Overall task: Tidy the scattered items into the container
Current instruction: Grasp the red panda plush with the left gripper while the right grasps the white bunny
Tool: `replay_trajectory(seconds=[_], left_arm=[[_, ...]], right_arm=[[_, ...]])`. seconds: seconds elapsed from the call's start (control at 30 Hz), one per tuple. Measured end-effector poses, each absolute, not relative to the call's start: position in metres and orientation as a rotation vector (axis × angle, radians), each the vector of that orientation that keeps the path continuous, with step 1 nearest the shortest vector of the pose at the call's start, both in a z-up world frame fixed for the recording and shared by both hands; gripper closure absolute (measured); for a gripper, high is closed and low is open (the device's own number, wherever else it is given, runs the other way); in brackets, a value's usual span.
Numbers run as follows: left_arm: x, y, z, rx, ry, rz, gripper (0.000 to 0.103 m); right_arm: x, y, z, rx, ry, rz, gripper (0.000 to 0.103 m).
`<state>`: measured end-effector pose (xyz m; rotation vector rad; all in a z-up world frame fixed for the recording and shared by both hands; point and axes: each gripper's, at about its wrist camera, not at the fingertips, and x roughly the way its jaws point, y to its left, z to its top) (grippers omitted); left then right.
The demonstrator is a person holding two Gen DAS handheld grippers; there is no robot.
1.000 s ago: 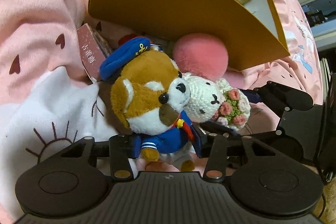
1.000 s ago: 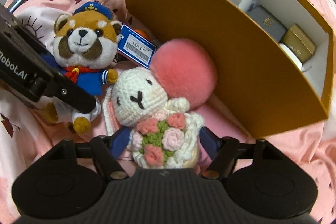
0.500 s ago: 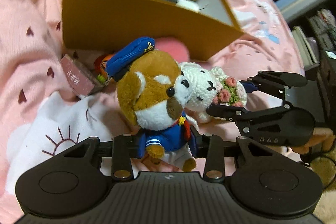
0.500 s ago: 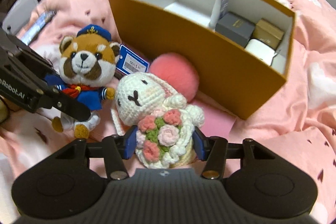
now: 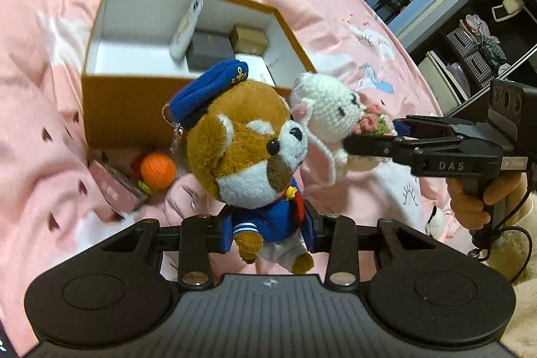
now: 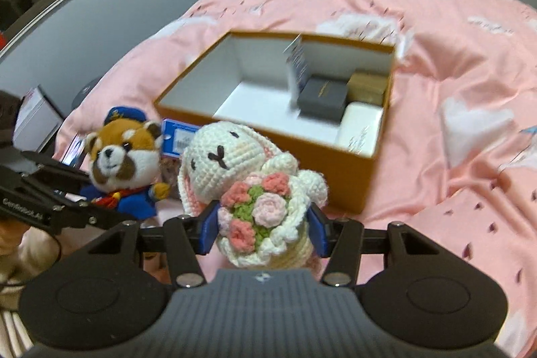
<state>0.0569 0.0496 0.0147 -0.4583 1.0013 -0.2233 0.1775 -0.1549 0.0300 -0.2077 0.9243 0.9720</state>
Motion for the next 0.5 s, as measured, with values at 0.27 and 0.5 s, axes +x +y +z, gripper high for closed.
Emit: replay_trajectory(seconds=[0.27,0.5], left_arm=[[0.074,0.069,0.051,-0.390,0.916,-0.222,0.059],[0.116,0.081,0.084,-0.256,0.882,-0.235,0.059]], right_arm=[[0.197,-0.144,0.059,-0.066,0.870,0.974,0.047],[0.222,-0.117,0.083,-0.001,0.794,0.897,0.047]])
